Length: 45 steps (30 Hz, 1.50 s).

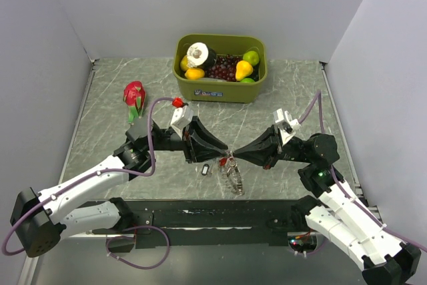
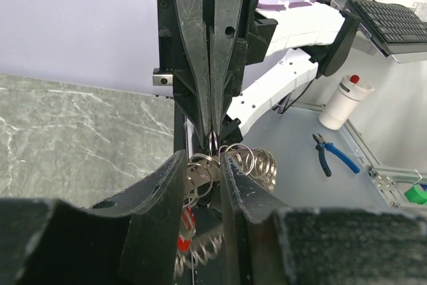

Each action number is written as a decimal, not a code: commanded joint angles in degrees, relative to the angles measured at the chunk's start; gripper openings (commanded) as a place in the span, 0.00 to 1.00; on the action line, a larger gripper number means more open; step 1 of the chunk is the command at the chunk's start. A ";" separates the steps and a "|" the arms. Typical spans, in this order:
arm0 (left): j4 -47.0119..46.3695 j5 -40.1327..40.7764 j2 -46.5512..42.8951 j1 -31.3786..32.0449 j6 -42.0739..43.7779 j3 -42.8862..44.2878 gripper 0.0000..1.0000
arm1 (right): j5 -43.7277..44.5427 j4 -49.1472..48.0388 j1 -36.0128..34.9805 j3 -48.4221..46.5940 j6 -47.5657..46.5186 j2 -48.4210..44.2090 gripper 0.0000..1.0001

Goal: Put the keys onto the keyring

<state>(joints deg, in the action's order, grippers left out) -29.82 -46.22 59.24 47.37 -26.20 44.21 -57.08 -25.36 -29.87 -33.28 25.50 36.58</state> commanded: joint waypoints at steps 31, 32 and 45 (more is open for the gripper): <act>-4.19 4.65 -1.85 1.49 -1.40 -1.58 0.25 | 5.84 -10.23 -0.28 2.43 4.74 -3.09 0.00; -4.28 4.64 -1.85 1.49 -1.49 -1.58 0.25 | 5.93 -10.32 -0.37 2.51 4.83 -3.18 0.00; -3.58 4.03 -1.85 1.49 -1.14 -1.05 0.25 | 6.54 -14.27 -0.28 3.31 7.02 -2.65 0.00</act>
<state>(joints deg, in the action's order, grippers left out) -31.88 -41.76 57.63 48.58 -27.27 42.70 -52.03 -33.04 -29.87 -29.52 31.42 34.22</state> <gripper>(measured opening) 0.256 0.007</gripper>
